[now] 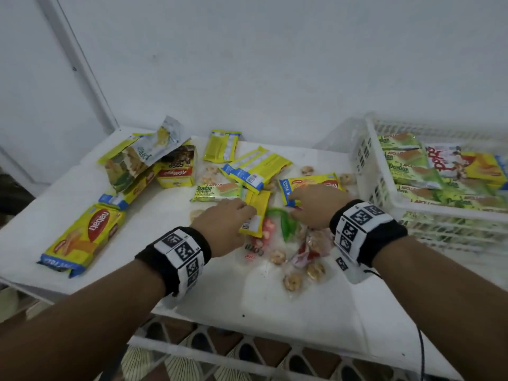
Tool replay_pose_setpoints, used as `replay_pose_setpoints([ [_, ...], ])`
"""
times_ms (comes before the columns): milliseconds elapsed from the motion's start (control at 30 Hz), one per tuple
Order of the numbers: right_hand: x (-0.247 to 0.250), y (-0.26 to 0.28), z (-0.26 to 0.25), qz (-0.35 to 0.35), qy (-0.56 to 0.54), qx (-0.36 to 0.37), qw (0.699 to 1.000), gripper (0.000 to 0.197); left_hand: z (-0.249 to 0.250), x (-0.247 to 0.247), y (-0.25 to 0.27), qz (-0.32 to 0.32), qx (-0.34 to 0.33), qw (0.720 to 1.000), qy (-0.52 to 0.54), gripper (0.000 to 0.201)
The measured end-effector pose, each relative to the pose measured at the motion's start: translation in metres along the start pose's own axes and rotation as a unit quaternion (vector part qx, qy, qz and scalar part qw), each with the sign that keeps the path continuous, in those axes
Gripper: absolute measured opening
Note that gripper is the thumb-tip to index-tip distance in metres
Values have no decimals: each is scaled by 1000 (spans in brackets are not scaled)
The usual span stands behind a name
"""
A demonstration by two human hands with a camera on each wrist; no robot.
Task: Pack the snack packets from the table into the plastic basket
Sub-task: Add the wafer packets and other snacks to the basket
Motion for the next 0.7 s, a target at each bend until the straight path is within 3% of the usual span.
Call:
replay_pose_setpoints([
  [133,-6,6,2,-3,-22,14,1000,41,2,7,-1,45,-11,999,14,43],
  [233,-8,10,6,-5,-39,24,999,43,8,26,6,124,-30,991,26,30],
  [467,0,12,10,-9,-62,40,997,44,15,85,31,249,-38,964,88,25],
  [567,0,14,12,-17,-69,44,997,44,9,101,47,295,-30,942,160,11],
  [700,10,15,15,14,-175,74,982,44,-9,94,50,289,15,908,303,16],
])
Point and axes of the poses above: each hand's wrist, its own y-axis away from the middle knuckle, its own x-axis out of the back of the hand, z = x × y, the point moved 9 cm from there along -y, towards the middle knuckle, and after that the axes turned 7 degrees about -z, right-handed, at the moved point
